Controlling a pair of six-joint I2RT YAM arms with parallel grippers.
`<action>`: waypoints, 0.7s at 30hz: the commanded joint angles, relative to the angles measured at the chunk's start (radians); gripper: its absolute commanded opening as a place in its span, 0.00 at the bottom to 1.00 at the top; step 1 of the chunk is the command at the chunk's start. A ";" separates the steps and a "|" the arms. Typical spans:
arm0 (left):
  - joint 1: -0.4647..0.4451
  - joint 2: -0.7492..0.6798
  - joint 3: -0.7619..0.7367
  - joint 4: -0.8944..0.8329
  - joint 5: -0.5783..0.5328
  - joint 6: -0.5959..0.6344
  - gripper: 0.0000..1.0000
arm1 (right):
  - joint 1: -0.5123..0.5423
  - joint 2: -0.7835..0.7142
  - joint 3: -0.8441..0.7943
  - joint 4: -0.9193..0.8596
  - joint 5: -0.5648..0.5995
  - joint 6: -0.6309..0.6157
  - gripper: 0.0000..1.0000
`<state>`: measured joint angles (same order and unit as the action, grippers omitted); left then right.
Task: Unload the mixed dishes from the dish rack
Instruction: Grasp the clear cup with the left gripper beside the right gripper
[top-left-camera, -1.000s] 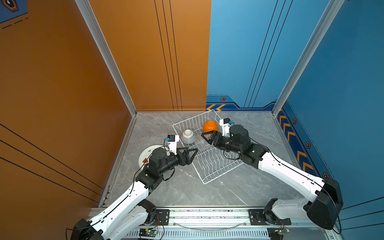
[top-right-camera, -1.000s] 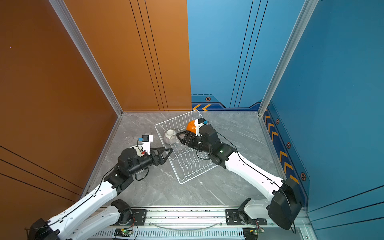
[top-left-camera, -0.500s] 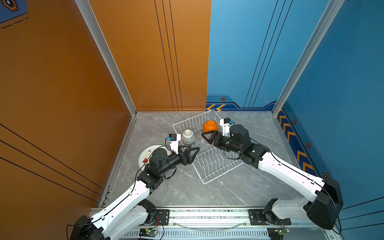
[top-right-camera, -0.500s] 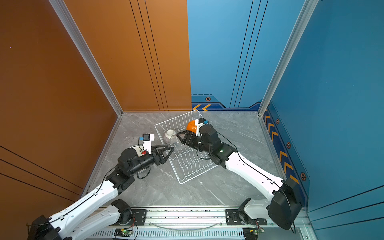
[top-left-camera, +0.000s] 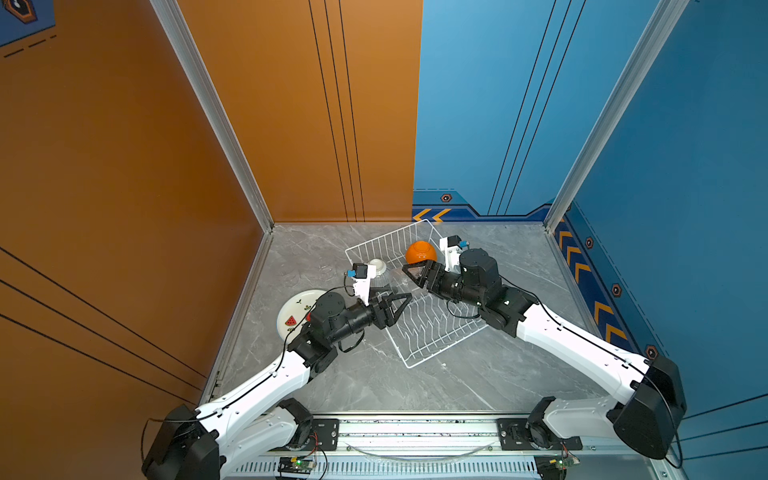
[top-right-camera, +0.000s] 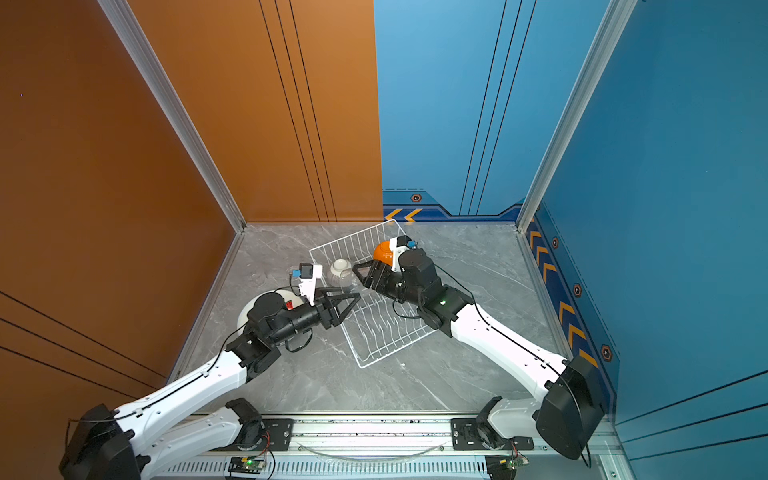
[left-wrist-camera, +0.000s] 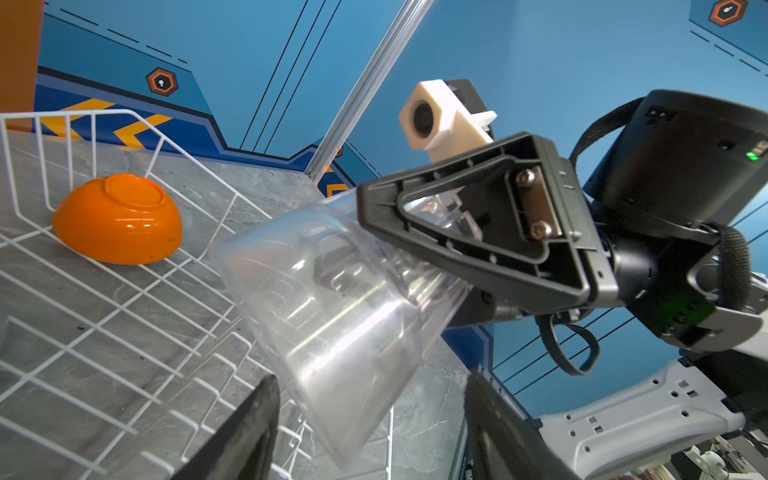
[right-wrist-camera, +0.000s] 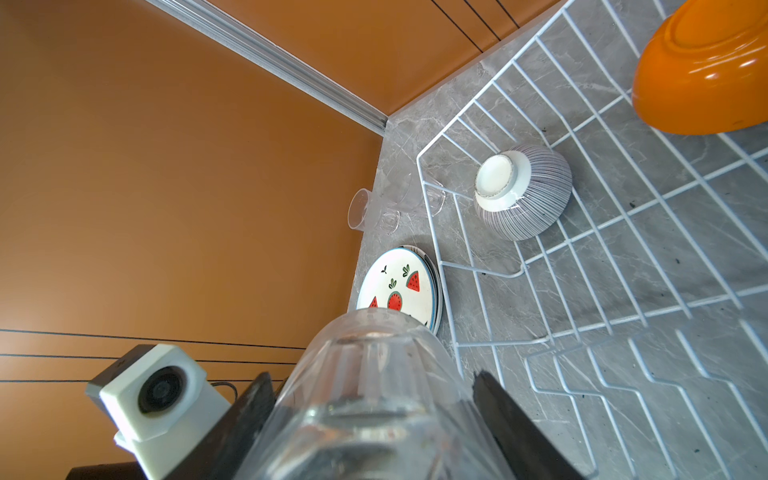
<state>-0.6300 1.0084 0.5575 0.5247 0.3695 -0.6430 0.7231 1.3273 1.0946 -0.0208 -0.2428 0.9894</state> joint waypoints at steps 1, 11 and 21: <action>-0.020 0.022 0.036 0.065 0.026 0.027 0.67 | 0.010 -0.001 0.007 0.058 -0.028 0.015 0.53; -0.032 0.084 0.082 0.109 0.062 0.015 0.42 | 0.006 0.002 0.015 0.068 -0.065 0.020 0.53; -0.002 0.087 0.082 0.100 0.004 -0.029 0.00 | -0.004 0.011 -0.017 0.124 -0.101 0.057 0.53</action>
<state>-0.6579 1.0878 0.6144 0.6582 0.4164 -0.6060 0.7113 1.3354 1.0954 0.0696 -0.2993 1.1427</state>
